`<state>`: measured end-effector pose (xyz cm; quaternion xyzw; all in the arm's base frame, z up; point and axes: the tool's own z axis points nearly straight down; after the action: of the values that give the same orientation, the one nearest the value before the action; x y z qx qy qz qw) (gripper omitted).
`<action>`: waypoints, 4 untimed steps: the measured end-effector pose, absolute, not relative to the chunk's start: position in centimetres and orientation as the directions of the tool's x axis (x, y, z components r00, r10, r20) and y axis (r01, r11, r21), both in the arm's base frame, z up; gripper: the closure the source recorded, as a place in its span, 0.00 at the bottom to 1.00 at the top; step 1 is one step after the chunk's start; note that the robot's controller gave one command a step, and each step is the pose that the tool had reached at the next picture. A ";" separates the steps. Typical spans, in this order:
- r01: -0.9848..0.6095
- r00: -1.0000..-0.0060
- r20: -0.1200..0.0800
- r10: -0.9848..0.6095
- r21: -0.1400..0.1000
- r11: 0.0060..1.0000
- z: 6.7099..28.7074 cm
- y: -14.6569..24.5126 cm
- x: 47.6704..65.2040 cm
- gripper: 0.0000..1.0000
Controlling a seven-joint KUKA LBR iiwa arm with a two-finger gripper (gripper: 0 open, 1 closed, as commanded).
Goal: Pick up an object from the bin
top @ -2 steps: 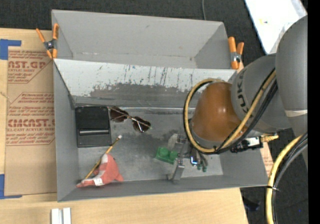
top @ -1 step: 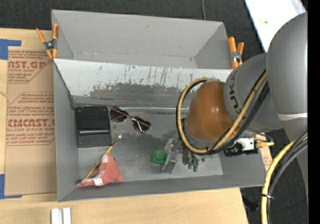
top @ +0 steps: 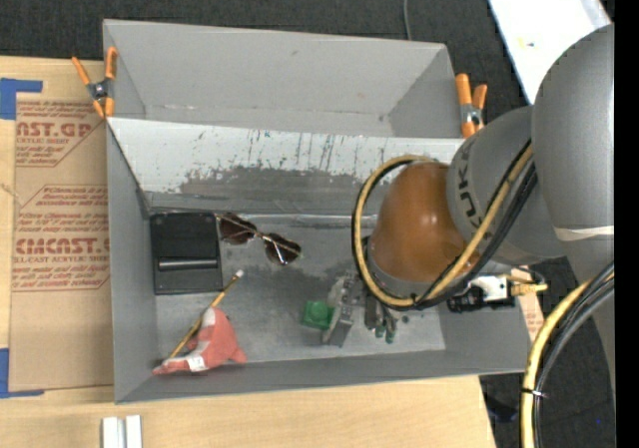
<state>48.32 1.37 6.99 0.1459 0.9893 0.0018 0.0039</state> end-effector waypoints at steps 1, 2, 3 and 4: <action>0.288 -0.958 0.000 0.288 0.003 0.958 10.0 1.4 48.1 1.00; 0.288 -0.957 0.002 0.288 0.003 0.957 13.8 1.4 48.0 1.00; 0.287 -0.958 -0.002 0.287 0.005 0.958 16.9 1.4 48.2 1.00; 0.287 -0.958 0.008 0.287 0.001 0.958 19.7 1.4 47.9 1.00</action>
Offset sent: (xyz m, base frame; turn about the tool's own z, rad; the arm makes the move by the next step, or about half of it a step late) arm -0.0026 0.0003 0.1717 0.0000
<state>47.94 1.44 19.72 0.1453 0.9894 0.0012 -0.0040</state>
